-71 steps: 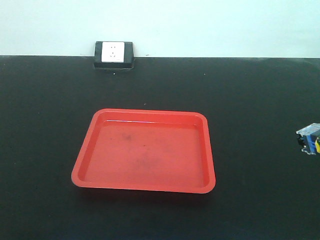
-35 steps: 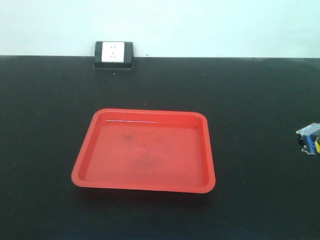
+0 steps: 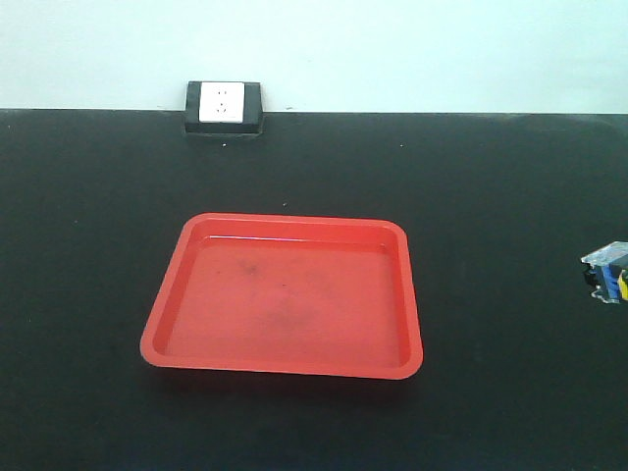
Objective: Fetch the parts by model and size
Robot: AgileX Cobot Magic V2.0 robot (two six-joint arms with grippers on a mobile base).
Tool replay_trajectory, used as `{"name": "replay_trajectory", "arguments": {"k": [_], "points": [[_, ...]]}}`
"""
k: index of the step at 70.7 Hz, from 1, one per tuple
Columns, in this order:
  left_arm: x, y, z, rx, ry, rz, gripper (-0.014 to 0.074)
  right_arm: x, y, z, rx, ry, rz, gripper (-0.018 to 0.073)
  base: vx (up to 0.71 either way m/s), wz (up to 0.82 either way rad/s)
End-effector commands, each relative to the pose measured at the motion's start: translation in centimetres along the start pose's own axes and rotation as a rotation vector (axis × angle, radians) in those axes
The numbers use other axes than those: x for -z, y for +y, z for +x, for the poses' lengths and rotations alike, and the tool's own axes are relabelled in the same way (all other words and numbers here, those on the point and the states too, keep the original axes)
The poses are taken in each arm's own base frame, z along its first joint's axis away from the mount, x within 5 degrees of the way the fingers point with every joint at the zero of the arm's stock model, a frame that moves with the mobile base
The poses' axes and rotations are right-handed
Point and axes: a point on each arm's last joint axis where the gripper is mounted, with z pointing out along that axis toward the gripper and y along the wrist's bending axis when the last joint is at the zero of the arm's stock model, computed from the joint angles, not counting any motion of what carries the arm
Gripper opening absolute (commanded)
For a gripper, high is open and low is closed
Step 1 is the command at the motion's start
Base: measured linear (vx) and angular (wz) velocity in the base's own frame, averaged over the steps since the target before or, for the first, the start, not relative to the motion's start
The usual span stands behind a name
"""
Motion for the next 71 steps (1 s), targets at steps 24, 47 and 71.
{"name": "replay_trajectory", "arguments": {"k": [24, 47, 71], "points": [[0.1, -0.5, -2.1, 0.001, -0.132, 0.050, -0.0006, 0.1, -0.2, -1.6, 0.006, -0.103, 0.019, -0.0008, 0.00, 0.00], [-3.5, -1.8, -6.8, -0.013, -0.121, 0.081, -0.0003, 0.1, -0.2, -1.6, 0.006, -0.103, 0.019, -0.0008, 0.00, 0.00], [-13.3, -3.9, -8.8, -0.024, 0.038, 0.112, 0.0003, 0.1, -0.2, -1.6, 0.006, -0.103, 0.019, -0.0008, 0.00, 0.00]]}}
